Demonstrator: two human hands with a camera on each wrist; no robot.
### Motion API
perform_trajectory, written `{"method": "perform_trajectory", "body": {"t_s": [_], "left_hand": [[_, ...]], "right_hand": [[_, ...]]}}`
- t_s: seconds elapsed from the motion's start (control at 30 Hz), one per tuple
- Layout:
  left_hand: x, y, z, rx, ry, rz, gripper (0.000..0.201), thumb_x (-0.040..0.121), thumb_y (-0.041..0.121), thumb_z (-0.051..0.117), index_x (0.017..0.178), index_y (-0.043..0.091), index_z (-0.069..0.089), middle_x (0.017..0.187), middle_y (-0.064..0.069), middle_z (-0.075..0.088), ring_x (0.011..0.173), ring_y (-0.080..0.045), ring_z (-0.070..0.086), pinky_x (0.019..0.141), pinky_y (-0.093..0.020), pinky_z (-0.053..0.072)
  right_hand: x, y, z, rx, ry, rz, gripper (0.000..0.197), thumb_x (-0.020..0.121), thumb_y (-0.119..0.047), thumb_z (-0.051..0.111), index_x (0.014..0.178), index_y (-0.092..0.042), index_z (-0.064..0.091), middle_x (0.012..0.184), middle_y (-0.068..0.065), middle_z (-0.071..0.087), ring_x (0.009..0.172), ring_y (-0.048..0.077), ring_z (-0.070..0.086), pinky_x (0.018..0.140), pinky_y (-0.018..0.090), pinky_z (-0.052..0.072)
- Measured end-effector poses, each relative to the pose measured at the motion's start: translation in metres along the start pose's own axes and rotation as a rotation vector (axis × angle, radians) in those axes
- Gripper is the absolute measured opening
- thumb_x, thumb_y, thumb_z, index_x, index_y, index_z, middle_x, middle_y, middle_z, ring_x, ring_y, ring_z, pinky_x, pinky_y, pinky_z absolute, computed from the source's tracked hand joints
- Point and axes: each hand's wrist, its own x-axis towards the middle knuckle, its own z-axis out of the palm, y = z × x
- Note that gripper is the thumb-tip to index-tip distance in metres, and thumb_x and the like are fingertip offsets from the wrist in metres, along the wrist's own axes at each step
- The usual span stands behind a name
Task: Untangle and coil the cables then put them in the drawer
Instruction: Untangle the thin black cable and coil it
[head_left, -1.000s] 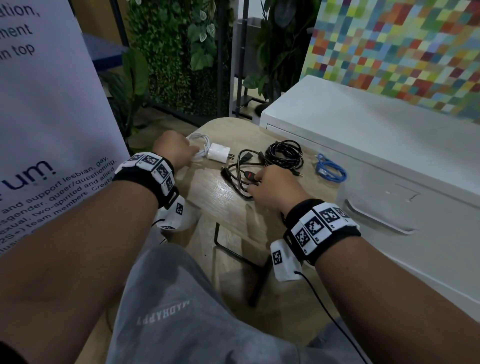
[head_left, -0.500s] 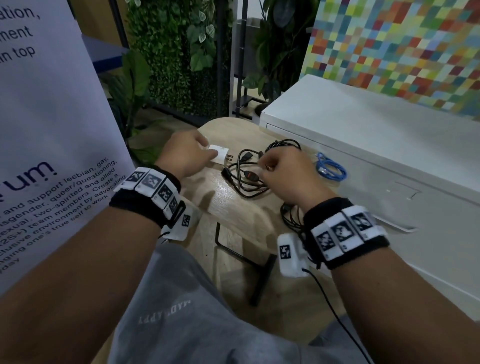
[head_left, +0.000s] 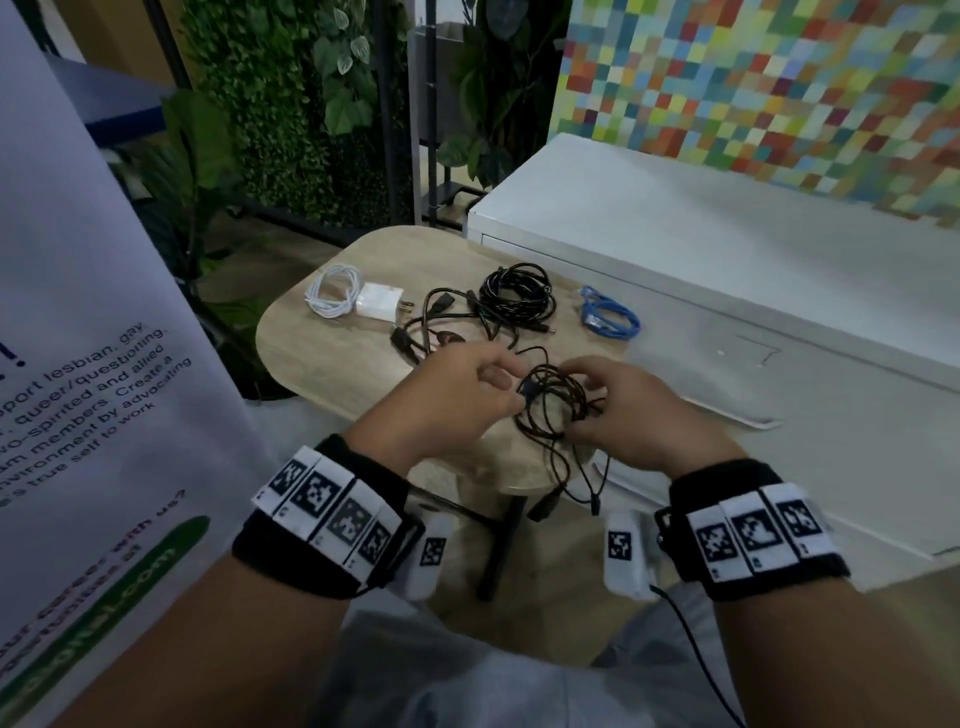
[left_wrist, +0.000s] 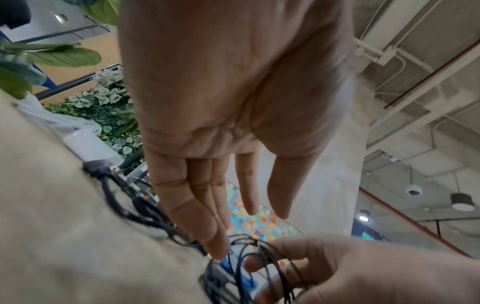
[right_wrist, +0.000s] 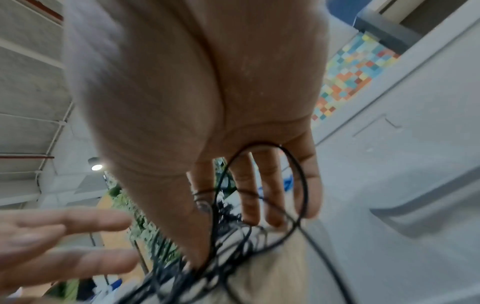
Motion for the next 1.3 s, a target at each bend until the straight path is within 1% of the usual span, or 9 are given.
{"method": "perform_trajectory", "body": {"t_s": [0.13,0.23,0.3,0.5,0.63,0.8,1.03,1.17,1.3], "left_hand": [[-0.005,-0.011,0.019,0.019,-0.015,-0.074,0.063,0.093,0.024,0.075,0.147,0.040,0.048,0.137,0.008,0.057,0.112,-0.021,0.066,0.090,-0.036,0.056],[-0.011,-0.020,0.023,-0.078,0.022,-0.078,0.068,0.091,0.022,0.077,0.149,0.042,0.046,0.126,0.008,0.065,0.100,-0.016,0.072,0.090,-0.042,0.060],[-0.014,-0.024,0.023,-0.151,0.043,-0.057,0.053,0.089,0.024,0.078,0.135,0.042,0.059,0.113,0.005,0.072,0.092,-0.016,0.075,0.089,-0.049,0.062],[-0.025,-0.033,0.013,-0.386,0.184,0.030,0.047,0.092,0.005,0.073,0.119,0.044,0.069,0.104,-0.015,0.073,0.098,-0.033,0.073,0.088,-0.047,0.062],[-0.031,-0.037,0.009,-0.460,0.291,0.049,0.032,0.096,-0.001,0.068,0.116,0.023,0.072,0.095,-0.005,0.079,0.084,-0.018,0.076,0.079,-0.035,0.059],[-0.031,-0.033,0.006,-0.380,0.316,0.133,0.032,0.094,-0.003,0.069,0.105,0.026,0.076,0.096,0.001,0.079,0.084,-0.020,0.076,0.083,-0.035,0.062],[-0.028,-0.026,0.016,-0.431,0.293,0.161,0.031,0.095,-0.004,0.067,0.104,0.025,0.075,0.090,0.008,0.080,0.090,-0.010,0.075,0.084,-0.026,0.059],[-0.028,-0.024,0.014,-0.471,0.200,0.059,0.036,0.100,-0.002,0.052,0.101,0.022,0.079,0.098,-0.002,0.080,0.097,-0.027,0.076,0.081,-0.039,0.062],[-0.013,-0.030,0.005,-0.237,0.150,-0.052,0.045,0.095,0.008,0.046,0.106,0.036,0.079,0.084,0.004,0.076,0.075,-0.022,0.070,0.068,-0.039,0.054]], "right_hand": [[0.000,0.005,0.023,0.115,0.085,-0.064,0.010,0.084,-0.014,0.075,0.089,-0.022,0.071,0.091,-0.005,0.072,0.086,0.017,0.067,0.069,0.027,0.047],[-0.008,0.005,0.024,0.520,0.079,-0.072,0.018,0.089,0.002,0.068,0.078,-0.012,0.066,0.076,0.010,0.070,0.066,0.020,0.065,0.061,0.032,0.053],[-0.013,0.004,0.022,0.777,0.053,-0.105,0.029,0.090,0.013,0.061,0.075,-0.011,0.062,0.086,0.025,0.070,0.070,0.028,0.065,0.060,0.039,0.056],[-0.019,-0.008,0.027,0.965,0.055,-0.170,0.028,0.093,0.013,0.059,0.088,-0.013,0.066,0.093,0.012,0.076,0.082,0.025,0.074,0.067,0.042,0.064],[-0.011,-0.007,0.034,0.627,0.158,-0.145,0.025,0.092,-0.004,0.067,0.096,-0.028,0.075,0.101,-0.007,0.076,0.090,0.019,0.074,0.083,0.042,0.062],[-0.014,-0.024,0.034,0.735,0.160,-0.186,0.035,0.088,-0.013,0.069,0.114,-0.036,0.072,0.117,-0.012,0.073,0.111,0.004,0.067,0.101,0.040,0.056],[-0.017,-0.026,0.035,0.627,0.104,-0.112,0.071,0.080,-0.045,0.084,0.142,-0.047,0.049,0.124,-0.008,0.062,0.108,0.007,0.067,0.083,0.026,0.056],[-0.022,-0.017,0.035,0.780,0.076,-0.131,0.064,0.089,-0.015,0.078,0.141,-0.041,0.051,0.107,-0.001,0.076,0.090,0.011,0.074,0.082,0.033,0.061],[-0.022,-0.014,0.031,0.747,0.174,-0.155,0.057,0.090,-0.001,0.066,0.133,-0.037,0.059,0.101,0.000,0.076,0.067,0.003,0.064,0.064,0.019,0.050]]}}
